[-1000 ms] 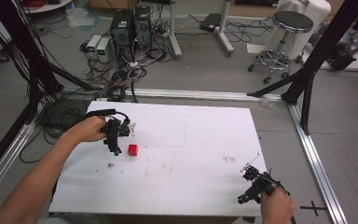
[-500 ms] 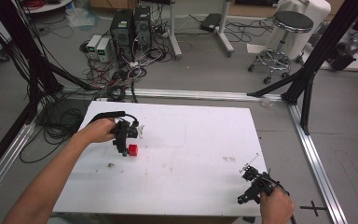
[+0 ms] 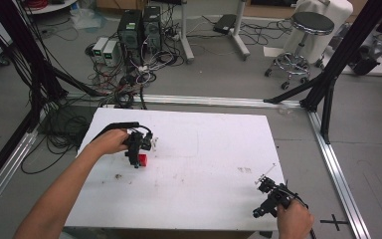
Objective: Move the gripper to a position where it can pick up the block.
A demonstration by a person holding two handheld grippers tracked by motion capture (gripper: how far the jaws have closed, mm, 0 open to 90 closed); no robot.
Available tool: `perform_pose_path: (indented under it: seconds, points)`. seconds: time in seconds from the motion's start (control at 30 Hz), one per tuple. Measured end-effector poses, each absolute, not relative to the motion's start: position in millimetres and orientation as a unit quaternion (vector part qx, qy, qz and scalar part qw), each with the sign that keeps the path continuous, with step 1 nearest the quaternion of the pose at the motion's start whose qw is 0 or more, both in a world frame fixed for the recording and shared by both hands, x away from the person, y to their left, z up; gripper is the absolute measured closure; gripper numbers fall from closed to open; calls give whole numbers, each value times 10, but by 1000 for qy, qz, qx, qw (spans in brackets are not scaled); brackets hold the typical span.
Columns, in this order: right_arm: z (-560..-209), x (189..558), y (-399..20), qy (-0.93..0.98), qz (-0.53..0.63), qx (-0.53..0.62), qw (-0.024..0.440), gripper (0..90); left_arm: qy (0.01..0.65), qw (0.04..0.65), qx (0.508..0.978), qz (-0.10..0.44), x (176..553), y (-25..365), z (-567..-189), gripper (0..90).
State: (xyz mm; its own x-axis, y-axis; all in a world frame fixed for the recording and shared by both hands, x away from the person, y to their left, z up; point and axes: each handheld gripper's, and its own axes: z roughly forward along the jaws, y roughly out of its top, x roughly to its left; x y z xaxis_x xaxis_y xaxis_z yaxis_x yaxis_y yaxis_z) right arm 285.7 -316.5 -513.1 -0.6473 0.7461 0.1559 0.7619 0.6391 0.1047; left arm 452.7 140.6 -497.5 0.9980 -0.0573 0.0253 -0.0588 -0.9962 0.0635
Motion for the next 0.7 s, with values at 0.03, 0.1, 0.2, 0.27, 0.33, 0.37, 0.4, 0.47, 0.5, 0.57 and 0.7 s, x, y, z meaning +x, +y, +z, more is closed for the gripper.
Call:
perform_pose_path:
  seconds: [0.03,0.1,0.2,0.27,0.33,0.37,0.4,0.47,0.5,0.57,0.7]
  points:
    - [-5131,2857,-3165,-904,-81,-417,49,12,-29,32,999,12,4527,1406,-4975,232]
    - [-5131,2858,-3165,-904,-80,-417,48,12,-31,22,999,1,4521,1394,-5011,232]
    - [-5130,2860,-3161,-904,-78,-418,49,12,-34,19,999,0,4507,1381,-5043,233]
    - [-5128,2859,-3161,-904,-79,-418,49,12,-38,21,999,-1,4495,1364,-5067,232]
    - [-5128,2858,-3164,-904,-80,-417,48,12,-43,18,999,-5,4493,1349,-5085,233]
    - [-5129,2857,-3164,-904,-80,-418,48,12,-42,16,999,-7,4488,1344,-5094,233]
    - [-5126,2854,-3164,-903,-80,-419,49,12,-43,16,999,-6,4488,1343,-5099,234]
    - [-5127,2855,-3165,-904,-81,-418,49,12,-43,17,999,-7,4490,1344,-5101,233]
    - [-5127,2855,-3165,-904,-81,-418,49,12,-43,17,999,-7,4490,1344,-5101,233]
    - [-5125,2856,-3165,-904,-80,-418,48,12,-42,15,999,-8,4491,1347,-5099,233]
    - [-5124,2856,-3161,-904,-80,-417,48,12,-38,19,999,-4,4493,1368,-5067,234]
